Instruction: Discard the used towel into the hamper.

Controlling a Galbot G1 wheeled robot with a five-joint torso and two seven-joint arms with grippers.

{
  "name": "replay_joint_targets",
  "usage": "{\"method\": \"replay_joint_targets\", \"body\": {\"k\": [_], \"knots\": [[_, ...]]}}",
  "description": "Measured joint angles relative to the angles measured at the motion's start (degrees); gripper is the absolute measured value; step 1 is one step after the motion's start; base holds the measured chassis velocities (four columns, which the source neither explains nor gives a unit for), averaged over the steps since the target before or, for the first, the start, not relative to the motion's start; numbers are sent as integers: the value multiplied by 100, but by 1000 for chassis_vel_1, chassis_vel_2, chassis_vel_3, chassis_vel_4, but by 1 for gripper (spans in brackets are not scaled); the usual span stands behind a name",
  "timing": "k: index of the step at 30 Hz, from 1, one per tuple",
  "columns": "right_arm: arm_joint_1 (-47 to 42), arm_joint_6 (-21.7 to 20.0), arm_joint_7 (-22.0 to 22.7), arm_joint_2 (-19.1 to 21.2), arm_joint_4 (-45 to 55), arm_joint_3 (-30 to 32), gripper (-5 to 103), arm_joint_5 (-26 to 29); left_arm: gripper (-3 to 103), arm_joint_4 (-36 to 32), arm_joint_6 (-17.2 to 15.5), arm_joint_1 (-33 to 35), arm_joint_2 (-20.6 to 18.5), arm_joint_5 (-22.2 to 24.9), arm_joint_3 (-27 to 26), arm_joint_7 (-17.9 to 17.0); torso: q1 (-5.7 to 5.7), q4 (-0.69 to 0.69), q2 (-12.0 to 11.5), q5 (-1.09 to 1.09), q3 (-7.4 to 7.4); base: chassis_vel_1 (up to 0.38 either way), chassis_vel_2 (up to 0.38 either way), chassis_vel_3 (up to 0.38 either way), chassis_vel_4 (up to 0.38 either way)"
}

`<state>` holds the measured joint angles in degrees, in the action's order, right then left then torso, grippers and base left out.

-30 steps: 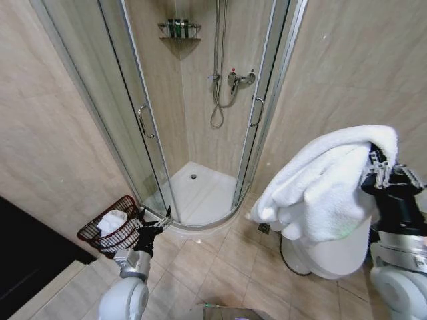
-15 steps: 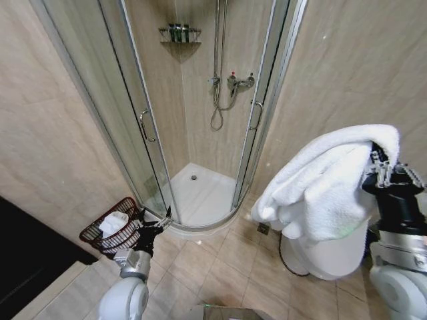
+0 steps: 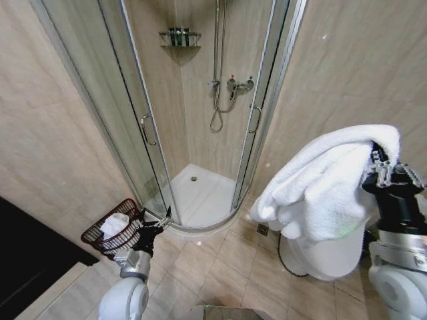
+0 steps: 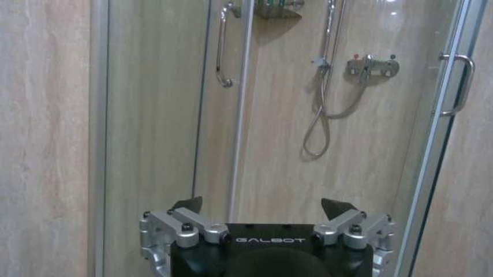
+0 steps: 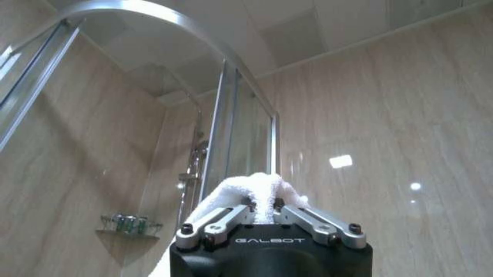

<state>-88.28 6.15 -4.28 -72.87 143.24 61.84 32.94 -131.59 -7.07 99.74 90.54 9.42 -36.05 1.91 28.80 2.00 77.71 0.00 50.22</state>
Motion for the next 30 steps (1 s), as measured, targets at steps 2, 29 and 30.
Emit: {"method": "replay_joint_targets", "body": {"k": [2,29,30], "knots": [[2,0,1,-7,0,-15,5,1,100,0,0,0,0,0,0,0,-1,0,-2,0,-2,0,0,0,0],[-5,128,-271,-10,0,12,5,337,100,0,0,0,0,0,0,0,-30,1,-67,0,-37,28,26,24,29],[-5,128,-271,-10,0,12,5,337,100,0,0,0,0,0,0,0,-30,1,-67,0,-37,79,92,89,96]]}}
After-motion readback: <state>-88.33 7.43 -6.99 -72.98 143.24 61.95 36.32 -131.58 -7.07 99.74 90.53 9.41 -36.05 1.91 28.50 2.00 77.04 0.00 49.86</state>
